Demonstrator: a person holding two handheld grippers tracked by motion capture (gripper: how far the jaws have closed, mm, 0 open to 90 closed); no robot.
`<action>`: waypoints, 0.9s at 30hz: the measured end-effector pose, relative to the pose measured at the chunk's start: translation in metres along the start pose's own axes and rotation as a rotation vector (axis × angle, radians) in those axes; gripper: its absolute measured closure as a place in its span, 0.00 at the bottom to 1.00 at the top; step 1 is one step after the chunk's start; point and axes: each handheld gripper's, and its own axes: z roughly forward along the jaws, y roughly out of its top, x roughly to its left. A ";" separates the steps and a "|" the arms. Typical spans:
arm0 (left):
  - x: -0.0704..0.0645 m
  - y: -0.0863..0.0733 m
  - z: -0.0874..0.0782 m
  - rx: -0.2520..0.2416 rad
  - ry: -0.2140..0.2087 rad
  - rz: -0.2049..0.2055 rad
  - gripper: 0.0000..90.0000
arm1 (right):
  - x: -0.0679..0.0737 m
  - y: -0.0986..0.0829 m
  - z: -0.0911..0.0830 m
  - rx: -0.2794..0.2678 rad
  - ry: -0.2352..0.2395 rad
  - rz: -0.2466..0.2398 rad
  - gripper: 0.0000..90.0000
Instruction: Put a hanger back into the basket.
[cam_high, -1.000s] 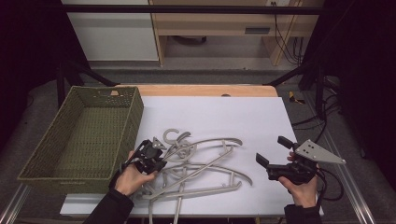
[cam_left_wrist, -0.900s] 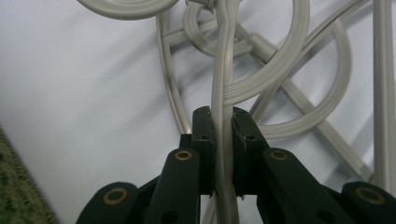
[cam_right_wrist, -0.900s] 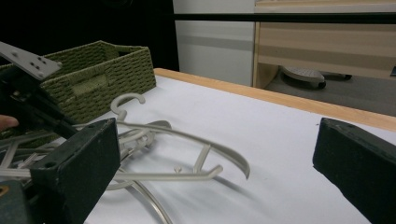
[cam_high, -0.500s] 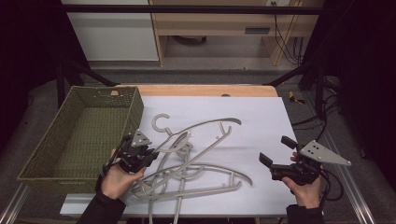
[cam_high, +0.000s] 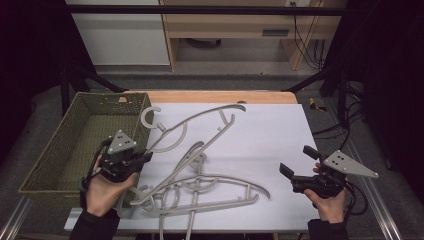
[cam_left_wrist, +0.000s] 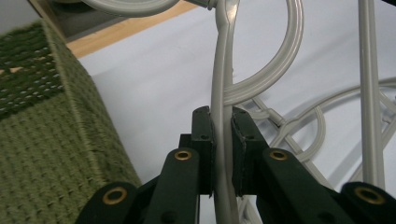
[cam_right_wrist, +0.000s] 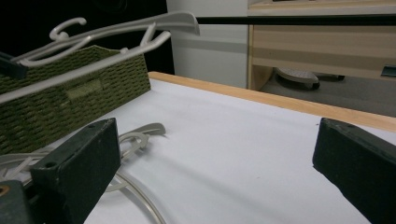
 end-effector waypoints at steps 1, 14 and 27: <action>0.002 0.001 -0.003 -0.007 0.004 0.000 0.91 | 0.000 0.000 0.000 0.000 -0.001 -0.001 0.01; 0.041 0.013 -0.042 -0.051 0.105 0.020 0.90 | 0.000 0.001 0.000 -0.002 -0.001 -0.001 0.01; 0.084 0.027 -0.054 -0.021 0.131 0.060 0.90 | 0.001 0.000 0.001 0.005 0.000 0.000 0.01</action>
